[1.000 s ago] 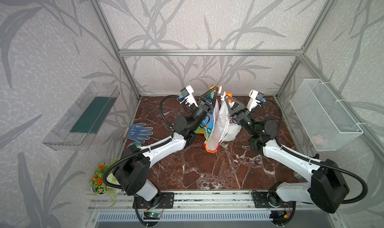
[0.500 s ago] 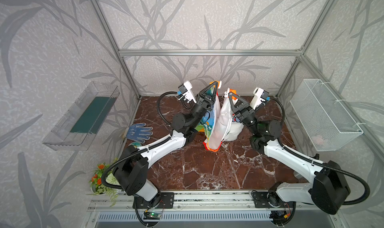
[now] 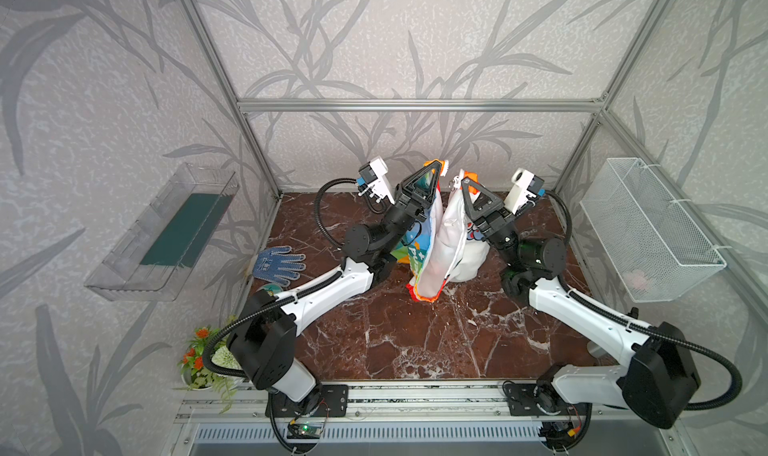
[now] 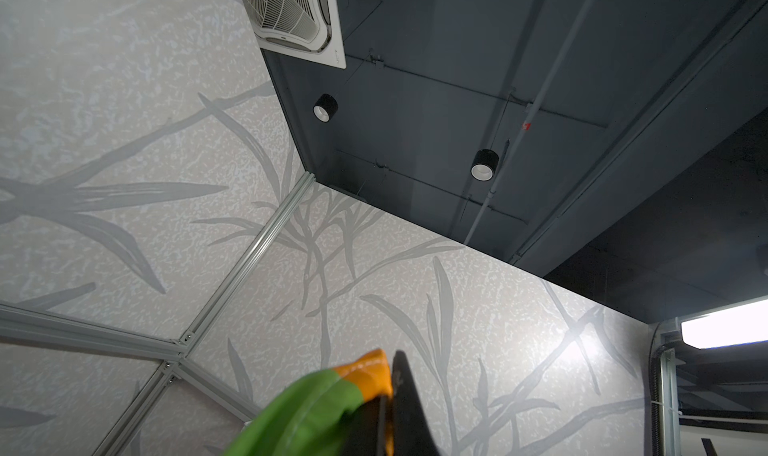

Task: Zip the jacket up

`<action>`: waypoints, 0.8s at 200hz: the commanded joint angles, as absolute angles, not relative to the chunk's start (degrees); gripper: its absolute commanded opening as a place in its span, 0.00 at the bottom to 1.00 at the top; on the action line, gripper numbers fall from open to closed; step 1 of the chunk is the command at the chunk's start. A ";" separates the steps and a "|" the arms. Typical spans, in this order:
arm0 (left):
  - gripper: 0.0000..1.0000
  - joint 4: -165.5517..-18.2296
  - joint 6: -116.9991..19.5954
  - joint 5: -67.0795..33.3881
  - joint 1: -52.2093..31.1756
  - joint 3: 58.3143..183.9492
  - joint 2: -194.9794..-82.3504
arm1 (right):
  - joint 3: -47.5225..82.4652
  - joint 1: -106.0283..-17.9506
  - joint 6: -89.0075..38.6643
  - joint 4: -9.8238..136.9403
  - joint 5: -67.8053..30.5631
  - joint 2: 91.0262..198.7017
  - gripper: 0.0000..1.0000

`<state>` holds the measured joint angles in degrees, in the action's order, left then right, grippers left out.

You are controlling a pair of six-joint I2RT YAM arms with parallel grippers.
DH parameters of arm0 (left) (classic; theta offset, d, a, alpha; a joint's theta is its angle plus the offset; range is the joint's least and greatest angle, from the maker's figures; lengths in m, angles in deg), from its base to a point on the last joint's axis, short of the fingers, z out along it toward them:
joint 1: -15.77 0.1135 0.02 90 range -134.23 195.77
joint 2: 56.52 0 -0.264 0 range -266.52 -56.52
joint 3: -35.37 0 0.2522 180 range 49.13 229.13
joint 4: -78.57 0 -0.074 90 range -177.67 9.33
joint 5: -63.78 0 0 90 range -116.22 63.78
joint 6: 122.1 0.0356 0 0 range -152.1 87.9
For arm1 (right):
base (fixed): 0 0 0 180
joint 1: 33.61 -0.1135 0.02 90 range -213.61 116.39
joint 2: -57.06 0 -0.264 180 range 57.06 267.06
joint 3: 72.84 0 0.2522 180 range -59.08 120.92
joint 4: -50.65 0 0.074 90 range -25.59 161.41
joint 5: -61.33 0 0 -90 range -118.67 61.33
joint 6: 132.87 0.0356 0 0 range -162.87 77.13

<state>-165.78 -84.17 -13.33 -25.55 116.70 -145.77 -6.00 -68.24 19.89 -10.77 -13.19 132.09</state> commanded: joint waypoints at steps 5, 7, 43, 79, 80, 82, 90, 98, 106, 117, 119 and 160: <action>0.00 -168.88 -82.63 -11.61 -26.39 119.42 -145.90 | -4.28 -68.62 19.81 -13.18 -12.82 130.46 0.00; 0.00 -168.88 -82.57 -11.45 -26.47 119.50 -145.88 | -4.27 -68.60 19.78 -13.13 -12.78 130.45 0.00; 0.00 -168.88 -76.29 -10.86 -27.91 118.80 -145.25 | -3.98 -68.67 20.72 -13.64 -13.07 130.92 0.00; 0.00 -168.88 -72.59 -10.90 -28.96 118.73 -145.38 | -3.61 -68.67 22.06 -14.87 -12.76 131.92 0.00; 0.00 -168.88 -72.51 -10.91 -28.96 118.74 -145.38 | -3.61 -68.72 22.07 -14.87 -12.72 131.93 0.00; 0.00 -168.88 -72.39 -10.96 -29.10 118.74 -145.38 | -3.62 -68.75 22.08 -14.91 -12.69 131.92 0.00; 0.00 -168.88 -71.94 -11.18 -29.26 118.74 -145.40 | -3.79 -68.79 22.17 -15.21 -12.72 131.95 0.00; 0.00 -168.88 -71.45 -11.34 -29.39 118.74 -145.34 | -3.95 -68.81 22.25 -15.32 -12.77 131.94 0.00; 0.00 -168.88 -71.06 -11.59 -29.49 118.74 -145.29 | -4.18 -68.83 22.24 -15.23 -12.91 131.73 0.00; 0.00 -168.88 -70.40 -11.73 -29.50 118.74 -145.17 | -4.32 -68.77 22.09 -15.23 -12.78 131.55 0.00; 0.00 -168.88 -70.30 -11.81 -29.56 118.74 -145.19 | -4.39 -68.77 22.10 -15.22 -12.82 131.58 0.00; 0.00 -168.88 -67.40 -14.09 -29.65 118.13 -144.54 | -5.55 -68.83 21.91 -15.06 -13.20 130.71 0.00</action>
<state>-165.75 -70.60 -12.90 -29.29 117.40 -145.93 -5.78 -68.48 22.05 -11.23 -13.23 132.13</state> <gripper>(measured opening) 0.048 0.053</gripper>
